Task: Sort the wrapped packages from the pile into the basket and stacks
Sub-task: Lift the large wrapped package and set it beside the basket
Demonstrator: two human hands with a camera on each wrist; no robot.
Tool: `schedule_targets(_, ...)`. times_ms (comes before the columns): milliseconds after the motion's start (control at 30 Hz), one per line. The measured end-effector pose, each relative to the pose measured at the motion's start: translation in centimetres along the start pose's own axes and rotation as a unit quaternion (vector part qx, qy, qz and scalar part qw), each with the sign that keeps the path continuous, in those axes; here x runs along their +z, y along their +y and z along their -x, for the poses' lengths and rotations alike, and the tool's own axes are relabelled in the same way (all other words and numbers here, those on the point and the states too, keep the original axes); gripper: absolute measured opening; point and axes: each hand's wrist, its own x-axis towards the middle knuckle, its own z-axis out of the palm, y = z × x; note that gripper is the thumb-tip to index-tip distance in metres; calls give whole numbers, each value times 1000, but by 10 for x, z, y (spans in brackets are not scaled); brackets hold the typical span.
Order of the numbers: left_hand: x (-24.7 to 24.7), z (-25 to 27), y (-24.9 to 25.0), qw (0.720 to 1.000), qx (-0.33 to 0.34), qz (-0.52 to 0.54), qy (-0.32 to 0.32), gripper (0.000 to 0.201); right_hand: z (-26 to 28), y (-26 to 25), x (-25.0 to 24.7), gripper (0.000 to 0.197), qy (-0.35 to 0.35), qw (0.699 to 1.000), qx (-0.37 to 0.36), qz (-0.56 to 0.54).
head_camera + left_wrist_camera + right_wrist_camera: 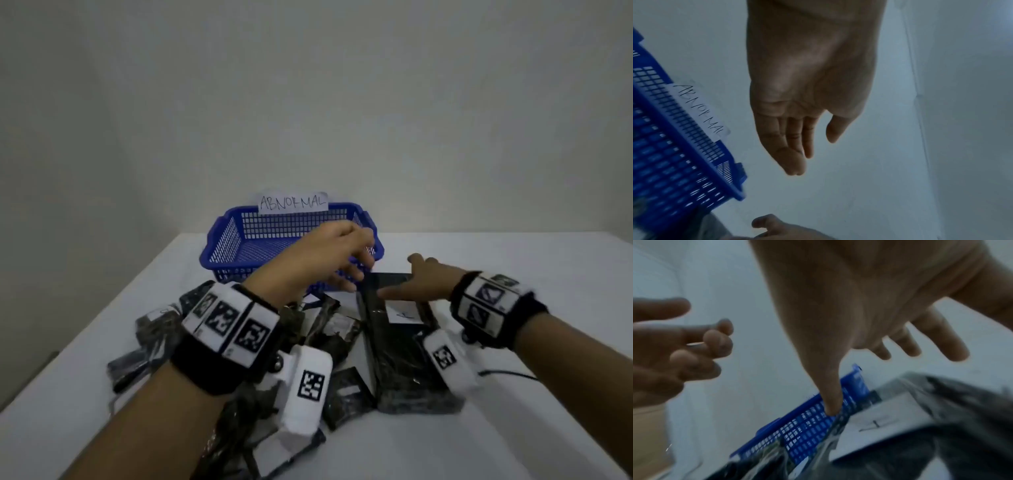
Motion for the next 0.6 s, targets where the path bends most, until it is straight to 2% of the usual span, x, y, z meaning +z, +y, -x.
schedule_targets(33, 7, -5, -1, 1000, -26, -11, -6, 25, -1, 1, 0, 111, -31, 999, 12, -25)
schedule_targets(100, 17, -15, -9, 997, -59, -44, -15, 29, -3, 3, -2, 83, -76, 995, -3, -72)
schedule_targets(167, 28, -21, -18, 995, -68, -62, -30, 30, -1, 6, -3, 63, -85, 989, 1, -117)
schedule_targets(267, 39, -24, -25, 993, -29, -110, -27, 28, 0, 14, -3, 59, -88, 986, 10, -138)
schedule_targets(333, 42, -22, -23, 992, -4, -124, -30, 23, 6, 22, -7, 56, -72, 980, 14, -186)
schedule_targets(433, 39, -18, -14, 990, 33, -137, -19, 19, 22, 35, -21, 48, -37, 959, -18, -282)
schedule_targets(533, 30, -3, -2, 965, 85, -244, 54, 33, 48, 52, -46, 43, 7, 924, -70, -377)
schedule_targets(600, 20, 14, 5, 955, 96, -258, 109, 36, 60, 61, -60, 60, 50, 877, -88, -470)
